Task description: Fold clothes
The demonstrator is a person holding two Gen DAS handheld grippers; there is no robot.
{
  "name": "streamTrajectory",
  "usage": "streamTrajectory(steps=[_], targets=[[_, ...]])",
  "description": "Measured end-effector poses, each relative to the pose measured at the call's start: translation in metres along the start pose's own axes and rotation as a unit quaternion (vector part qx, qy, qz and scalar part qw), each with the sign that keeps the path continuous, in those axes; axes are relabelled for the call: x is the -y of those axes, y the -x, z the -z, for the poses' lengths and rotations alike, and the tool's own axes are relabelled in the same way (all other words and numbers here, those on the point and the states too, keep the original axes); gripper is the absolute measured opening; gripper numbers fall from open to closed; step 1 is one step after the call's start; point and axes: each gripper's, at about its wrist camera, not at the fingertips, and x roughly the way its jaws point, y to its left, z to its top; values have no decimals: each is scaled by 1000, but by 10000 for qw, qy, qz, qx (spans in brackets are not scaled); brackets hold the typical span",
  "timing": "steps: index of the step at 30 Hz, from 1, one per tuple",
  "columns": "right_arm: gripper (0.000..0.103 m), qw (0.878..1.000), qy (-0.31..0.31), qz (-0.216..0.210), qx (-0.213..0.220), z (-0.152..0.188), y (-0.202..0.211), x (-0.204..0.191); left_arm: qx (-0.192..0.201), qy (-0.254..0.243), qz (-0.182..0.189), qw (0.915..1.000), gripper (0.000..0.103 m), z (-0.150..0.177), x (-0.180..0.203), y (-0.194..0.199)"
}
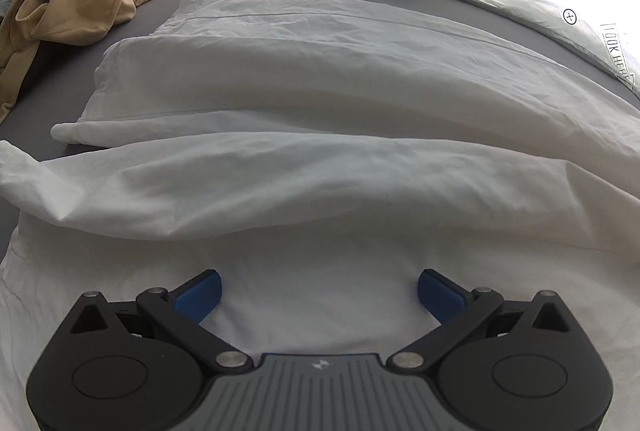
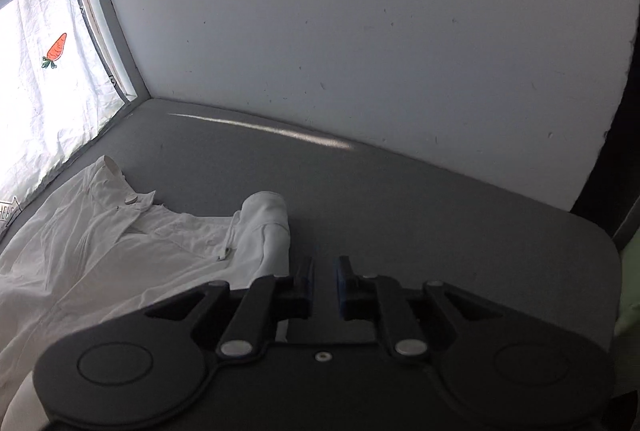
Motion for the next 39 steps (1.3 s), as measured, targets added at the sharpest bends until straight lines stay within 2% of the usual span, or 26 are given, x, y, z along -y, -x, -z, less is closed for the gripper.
streamTrajectory(steps=[1,2,4,6,7,8,10,11,14,19,20,21,23,25,28,30,31,33,35,39], targets=[[30,9998,-162,-66,50,3,3,2,-22,-7,-23,10000,103,-1,-1,0],[52,9996,-194,-158,113,5,8,1,-37,-17,-53,10000,103,-2,-2,0],[57,9990,-52,-391,213,8,17,-8,-30,-30,-115,9999,103,-2,-6,2],[67,9968,356,-686,217,11,23,-29,-11,22,-129,9999,103,0,-13,8],[80,9950,540,-808,227,13,26,-39,3,57,-125,9999,103,2,-17,11],[87,9924,731,-960,233,18,31,-48,28,85,-117,9999,103,4,-21,15],[89,9851,1119,-1293,153,31,38,-66,101,78,-152,9998,103,12,-30,24],[93,9801,1336,-1466,80,41,41,-76,144,48,-194,9997,103,17,-35,29],[98,9615,2007,-1868,-207,79,52,-100,214,-40,-333,9992,103,37,-55,45],[103,9300,3001,-2041,-587,154,77,-120,209,64,-535,9983,103,65,-102,67],[103,9219,3286,-1993,-486,170,86,-124,204,78,-575,9981,103,67,-113,68],[103,9194,3399,-1944,-382,180,93,-126,201,89,-608,9979,103,69,-123,69],[103,9226,3341,-1905,-308,193,102,-128,213,113,-593,9980,102,67,-141,70],[103,9302,3214,-1749,-282,200,109,-131,253,208,-411,9986,98,64,-157,70],[103,9398,3035,-1551,-249,206,115,-132,290,334,-111,9990,79,55,-175,67],[103,9451,2926,-1438,-218,210,118,-133,302,345,114,9989,56,46,-179,60],[103,9469,2896,-1385,-200,213,119,-134,311,325,241,9987,52,41,-180,56],[103,9481,2894,-1304,-189,218,121,-138,340,250,537,9977,35,30,-178,47],[103,9503,2846,-1249,-202,222,123,-138,361,211,751,9963,32,18,-176,36],[103,9571,2689,-1055,-249,228,129,-139,328,361,854,9952,32,-13,-178,10]])
